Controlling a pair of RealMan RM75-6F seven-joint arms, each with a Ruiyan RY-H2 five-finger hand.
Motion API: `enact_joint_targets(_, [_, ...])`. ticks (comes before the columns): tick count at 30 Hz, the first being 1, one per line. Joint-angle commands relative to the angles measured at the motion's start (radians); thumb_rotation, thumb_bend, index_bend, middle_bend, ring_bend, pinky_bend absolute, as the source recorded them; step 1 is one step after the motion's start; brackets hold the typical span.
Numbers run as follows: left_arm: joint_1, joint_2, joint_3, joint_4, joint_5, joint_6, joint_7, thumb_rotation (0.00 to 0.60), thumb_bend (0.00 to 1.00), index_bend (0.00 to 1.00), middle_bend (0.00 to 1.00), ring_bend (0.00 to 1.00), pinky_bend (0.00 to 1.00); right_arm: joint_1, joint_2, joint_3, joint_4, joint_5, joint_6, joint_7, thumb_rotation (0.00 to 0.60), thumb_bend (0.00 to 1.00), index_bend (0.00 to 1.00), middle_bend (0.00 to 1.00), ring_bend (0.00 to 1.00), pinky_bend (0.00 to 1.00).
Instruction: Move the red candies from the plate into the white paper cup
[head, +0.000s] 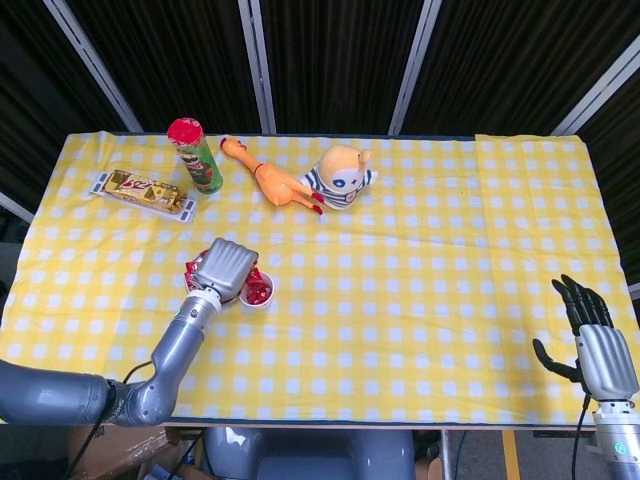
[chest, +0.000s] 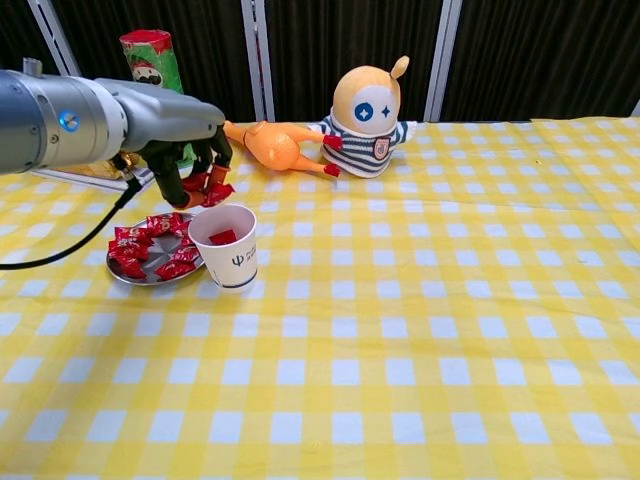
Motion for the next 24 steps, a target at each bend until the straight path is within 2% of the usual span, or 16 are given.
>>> enact_joint_targets(1, [-0.011,-0.013,0.006,-0.004,-0.009,0.0,0.012,0.6,0.46,0.5,0.57,0.89,0.89,0.0,0.001,0.0,0.0,0.0,-0.001,0.002,0.6,0.41,0.0,0.0,0.0,0.0])
enact_joint_targets(12, [-0.028,-0.051,0.017,0.012,-0.046,0.006,0.016,0.6,0.41,0.48,0.53,0.89,0.89,0.001,0.002,-0.001,0.0,-0.003,-0.002,0.008,0.6,0.41,0.0,0.0,0.0,0.0])
enact_joint_targets(24, [-0.03,-0.041,0.012,0.008,-0.026,0.01,-0.011,0.6,0.37,0.39,0.46,0.89,0.89,0.001,0.001,-0.001,0.0,-0.003,-0.001,0.007,0.6,0.41,0.0,0.0,0.0,0.0])
